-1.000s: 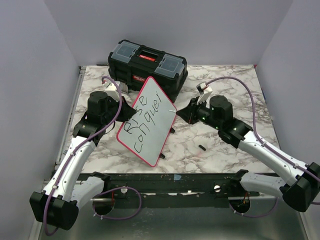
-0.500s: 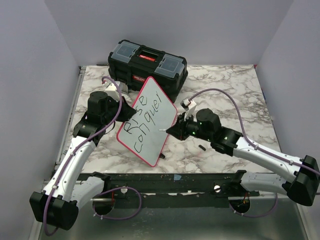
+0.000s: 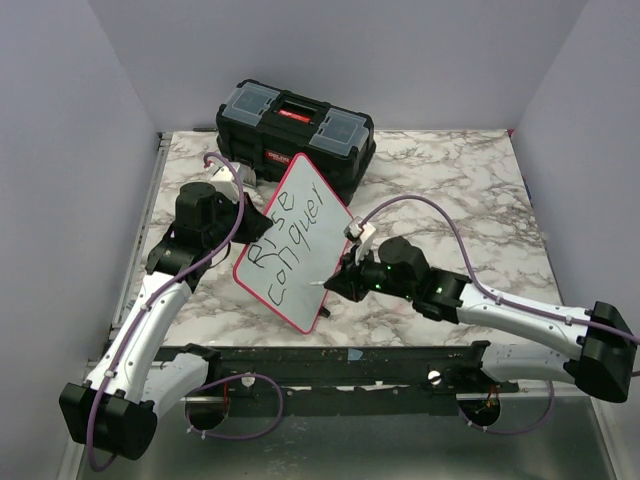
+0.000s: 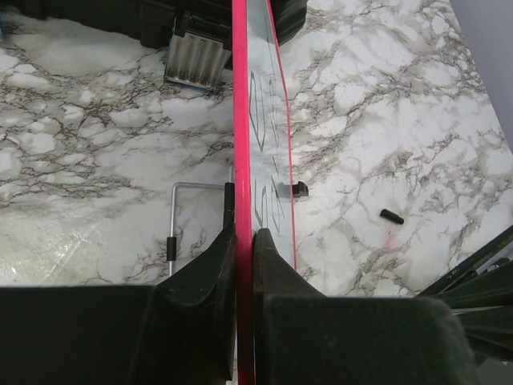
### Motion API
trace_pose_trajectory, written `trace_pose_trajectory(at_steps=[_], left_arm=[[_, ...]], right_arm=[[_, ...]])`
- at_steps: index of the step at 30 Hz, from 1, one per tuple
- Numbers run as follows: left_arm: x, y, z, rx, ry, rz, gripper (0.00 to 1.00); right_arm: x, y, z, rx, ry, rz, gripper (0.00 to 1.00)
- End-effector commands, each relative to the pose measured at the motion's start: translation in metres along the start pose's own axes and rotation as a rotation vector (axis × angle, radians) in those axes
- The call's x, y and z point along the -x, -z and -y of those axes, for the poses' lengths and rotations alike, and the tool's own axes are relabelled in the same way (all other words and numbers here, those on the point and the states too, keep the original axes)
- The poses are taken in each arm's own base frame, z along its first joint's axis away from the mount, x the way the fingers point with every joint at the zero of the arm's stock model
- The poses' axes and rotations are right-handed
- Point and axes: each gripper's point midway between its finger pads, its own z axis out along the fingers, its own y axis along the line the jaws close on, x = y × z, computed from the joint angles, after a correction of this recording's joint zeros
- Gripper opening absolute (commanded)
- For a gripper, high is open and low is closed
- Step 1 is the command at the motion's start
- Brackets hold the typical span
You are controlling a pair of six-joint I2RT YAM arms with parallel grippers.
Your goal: Write a sentence on the whiteboard
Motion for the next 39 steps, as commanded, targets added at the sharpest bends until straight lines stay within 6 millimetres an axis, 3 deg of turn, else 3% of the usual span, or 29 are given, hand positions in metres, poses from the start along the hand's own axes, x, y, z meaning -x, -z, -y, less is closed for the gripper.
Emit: trace_pose_trajectory(at_steps=[1, 24, 39], left_arm=[[-0.022, -0.002, -0.015, 0.053, -0.099, -0.091, 0.00], [-0.021, 0.000, -0.015, 0.058, -0.104, -0.081, 0.00], [-0.021, 0.000, -0.016, 0.062, -0.104, -0.080, 0.00]], right_arm=[[0.000, -0.010, 0.000, -0.005, 0.028, 0.024, 0.01], [0.006, -0.052, -0.005, 0.001, 0.076, -0.003, 0.01], [-0.011, -0.056, -0.015, 0.025, 0.113, -0.059, 0.01]])
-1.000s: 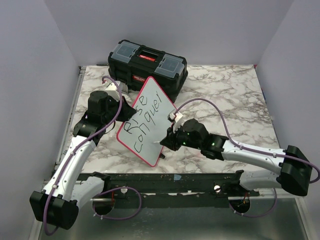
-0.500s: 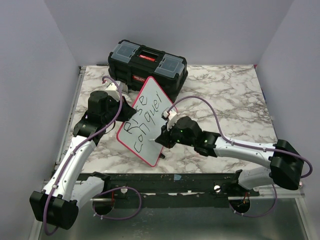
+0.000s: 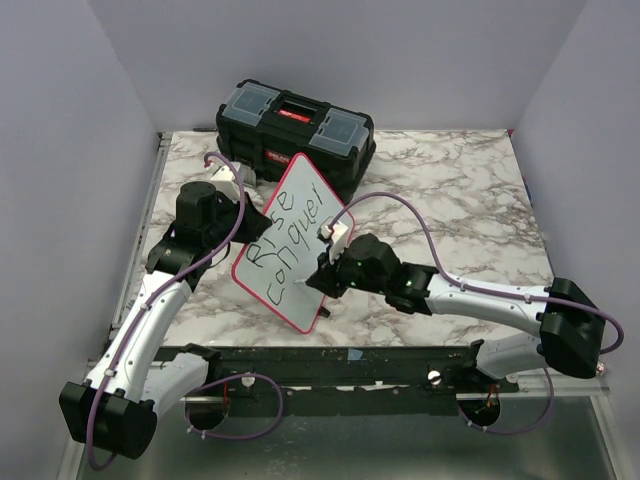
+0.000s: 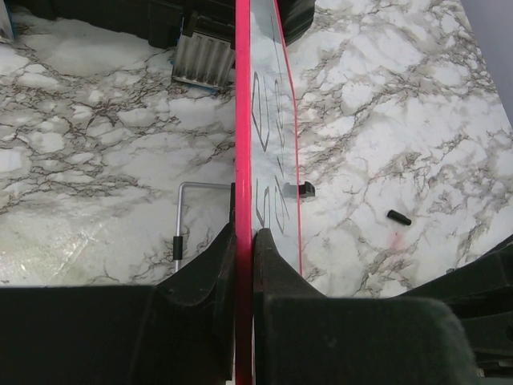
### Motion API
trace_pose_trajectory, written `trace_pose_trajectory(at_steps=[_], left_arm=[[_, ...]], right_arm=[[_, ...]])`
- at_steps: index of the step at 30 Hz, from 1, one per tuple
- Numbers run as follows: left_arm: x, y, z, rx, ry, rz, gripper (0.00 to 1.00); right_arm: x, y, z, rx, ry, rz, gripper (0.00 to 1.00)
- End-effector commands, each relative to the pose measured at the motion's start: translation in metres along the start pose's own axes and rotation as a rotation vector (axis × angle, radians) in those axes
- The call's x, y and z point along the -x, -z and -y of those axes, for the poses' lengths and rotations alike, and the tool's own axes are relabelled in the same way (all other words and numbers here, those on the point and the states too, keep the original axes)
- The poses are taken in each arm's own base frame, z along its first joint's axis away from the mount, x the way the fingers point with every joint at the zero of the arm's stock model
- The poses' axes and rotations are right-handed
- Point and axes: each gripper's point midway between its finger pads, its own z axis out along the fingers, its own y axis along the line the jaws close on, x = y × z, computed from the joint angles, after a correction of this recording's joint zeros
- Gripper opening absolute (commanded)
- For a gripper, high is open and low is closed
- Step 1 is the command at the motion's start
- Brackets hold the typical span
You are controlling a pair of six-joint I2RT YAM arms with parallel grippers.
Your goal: Write a sentence on the whiteboard
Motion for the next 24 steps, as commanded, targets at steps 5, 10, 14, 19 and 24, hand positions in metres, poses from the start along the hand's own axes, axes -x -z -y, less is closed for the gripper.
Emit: trace_pose_trajectory(at_steps=[5, 10, 14, 19, 24], left_arm=[[-0.021, 0.001, -0.013, 0.043, -0.095, -0.076, 0.00], [-0.022, 0.001, -0.013, 0.043, -0.095, -0.077, 0.00], [-0.021, 0.001, -0.013, 0.042, -0.096, -0.074, 0.00], [-0.021, 0.001, -0.013, 0.043, -0.095, -0.075, 0.00], [-0.021, 0.001, -0.013, 0.043, -0.096, -0.074, 0.00]], right_arm=[[-0.011, -0.007, -0.013, 0.030, 0.023, -0.032, 0.01], [-0.021, -0.006, -0.013, 0.025, 0.023, -0.051, 0.01], [-0.027, -0.005, -0.011, 0.015, 0.020, -0.062, 0.01], [-0.036, -0.003, -0.002, -0.021, 0.021, -0.078, 0.01], [-0.044, -0.001, 0.003, -0.040, 0.023, -0.096, 0.01]])
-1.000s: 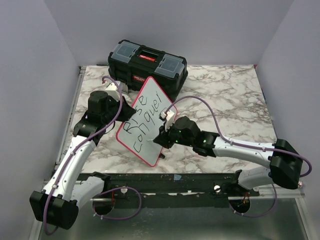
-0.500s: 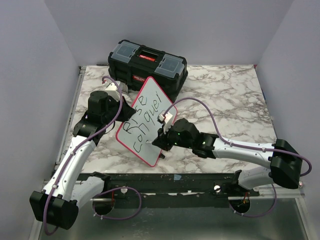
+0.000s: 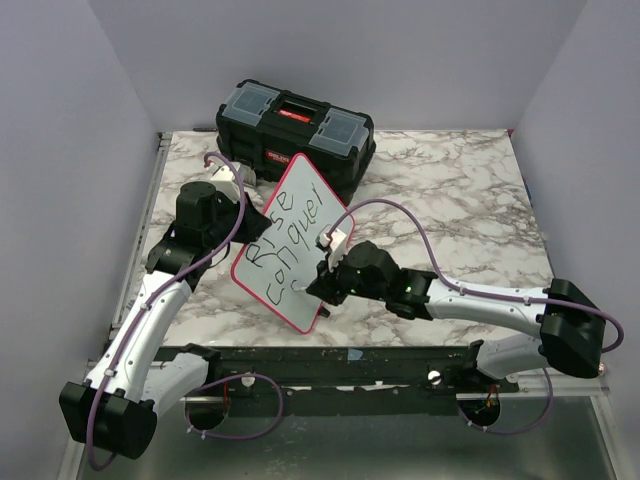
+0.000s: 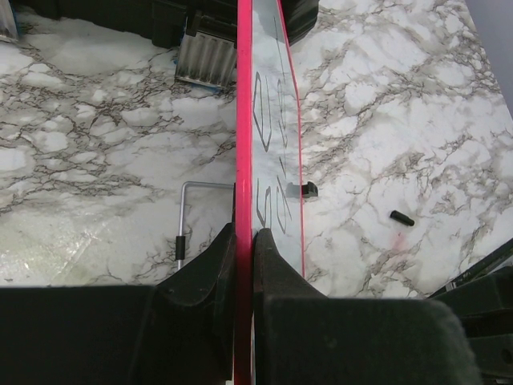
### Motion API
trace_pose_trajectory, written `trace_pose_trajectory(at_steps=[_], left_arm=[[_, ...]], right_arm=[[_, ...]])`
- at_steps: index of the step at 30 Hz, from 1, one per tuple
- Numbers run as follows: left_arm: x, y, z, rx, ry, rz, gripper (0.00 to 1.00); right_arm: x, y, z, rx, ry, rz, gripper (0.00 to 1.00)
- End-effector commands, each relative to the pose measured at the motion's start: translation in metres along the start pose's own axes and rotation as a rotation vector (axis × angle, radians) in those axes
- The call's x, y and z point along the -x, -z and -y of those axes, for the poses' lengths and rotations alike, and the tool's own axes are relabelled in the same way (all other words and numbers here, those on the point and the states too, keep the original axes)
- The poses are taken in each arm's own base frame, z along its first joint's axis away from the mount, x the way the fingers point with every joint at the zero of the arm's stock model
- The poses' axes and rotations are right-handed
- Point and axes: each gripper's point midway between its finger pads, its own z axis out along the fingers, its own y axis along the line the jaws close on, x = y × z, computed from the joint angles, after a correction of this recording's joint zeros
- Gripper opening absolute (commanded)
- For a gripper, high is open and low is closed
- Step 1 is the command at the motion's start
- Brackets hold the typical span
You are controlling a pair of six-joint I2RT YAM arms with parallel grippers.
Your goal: Write a sentence on the whiteboard
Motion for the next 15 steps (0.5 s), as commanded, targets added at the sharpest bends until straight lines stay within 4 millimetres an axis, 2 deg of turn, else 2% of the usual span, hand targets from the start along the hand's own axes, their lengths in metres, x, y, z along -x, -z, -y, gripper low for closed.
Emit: trace_pose_trajectory(at_steps=[1, 15], left_arm=[[-0.021, 0.001, -0.012, 0.037, -0.093, -0.075, 0.00], [-0.021, 0.001, -0.011, 0.035, -0.092, -0.073, 0.00]], right_arm=[[-0.034, -0.001, 0.011, -0.048, 0.010, -0.085, 0.01], [-0.048, 0.002, 0.027, -0.128, 0.007, -0.110, 0.01]])
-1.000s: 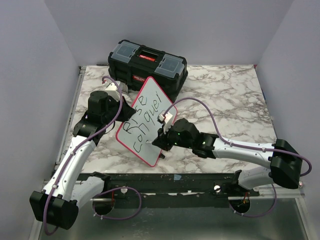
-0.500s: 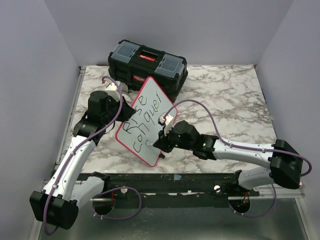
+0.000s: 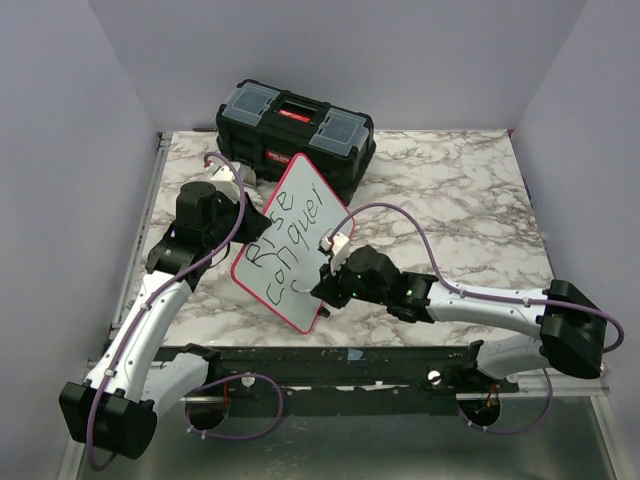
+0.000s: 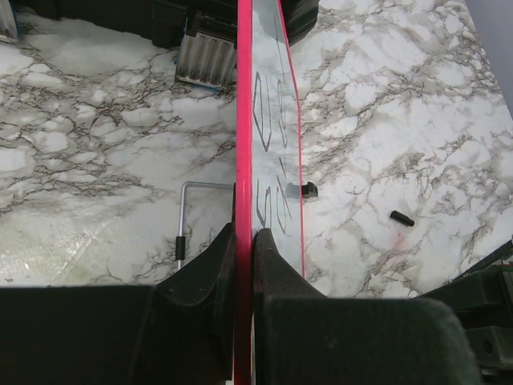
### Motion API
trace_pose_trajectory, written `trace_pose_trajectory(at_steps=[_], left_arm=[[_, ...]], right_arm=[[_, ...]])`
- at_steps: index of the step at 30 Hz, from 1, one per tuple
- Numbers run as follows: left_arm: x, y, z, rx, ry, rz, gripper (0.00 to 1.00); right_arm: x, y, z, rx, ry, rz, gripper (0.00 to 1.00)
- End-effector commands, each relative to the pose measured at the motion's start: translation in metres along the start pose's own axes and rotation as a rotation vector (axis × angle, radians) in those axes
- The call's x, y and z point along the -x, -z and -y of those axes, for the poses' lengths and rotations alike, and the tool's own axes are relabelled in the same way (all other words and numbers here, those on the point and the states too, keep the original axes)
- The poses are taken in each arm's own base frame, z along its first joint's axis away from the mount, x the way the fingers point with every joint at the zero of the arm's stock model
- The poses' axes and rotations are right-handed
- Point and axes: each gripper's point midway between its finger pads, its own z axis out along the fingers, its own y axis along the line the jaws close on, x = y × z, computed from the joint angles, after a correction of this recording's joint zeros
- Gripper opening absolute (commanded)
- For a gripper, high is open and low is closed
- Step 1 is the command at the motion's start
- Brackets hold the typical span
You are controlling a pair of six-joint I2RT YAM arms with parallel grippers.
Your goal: Write a sentence on the whiteboard
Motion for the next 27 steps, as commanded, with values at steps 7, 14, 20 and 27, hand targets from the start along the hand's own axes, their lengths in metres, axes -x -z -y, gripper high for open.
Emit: trace_pose_trajectory(at_steps=[7, 14, 20, 27], left_arm=[[-0.021, 0.001, -0.010, 0.032, -0.092, -0.072, 0.00], [-0.021, 0.002, -0.010, 0.031, -0.092, -0.073, 0.00], [-0.021, 0.002, -0.011, 0.033, -0.093, -0.072, 0.00], [-0.021, 0.002, -0.010, 0.033, -0.091, -0.071, 0.00]], right_arm=[[-0.048, -0.002, 0.021, -0.091, -0.010, -0.116, 0.01], [-0.063, 0.000, 0.022, -0.089, -0.026, -0.145, 0.01], [-0.071, 0.002, 0.022, -0.084, -0.038, -0.159, 0.01], [-0.073, 0.003, 0.018, -0.067, -0.048, -0.165, 0.01]])
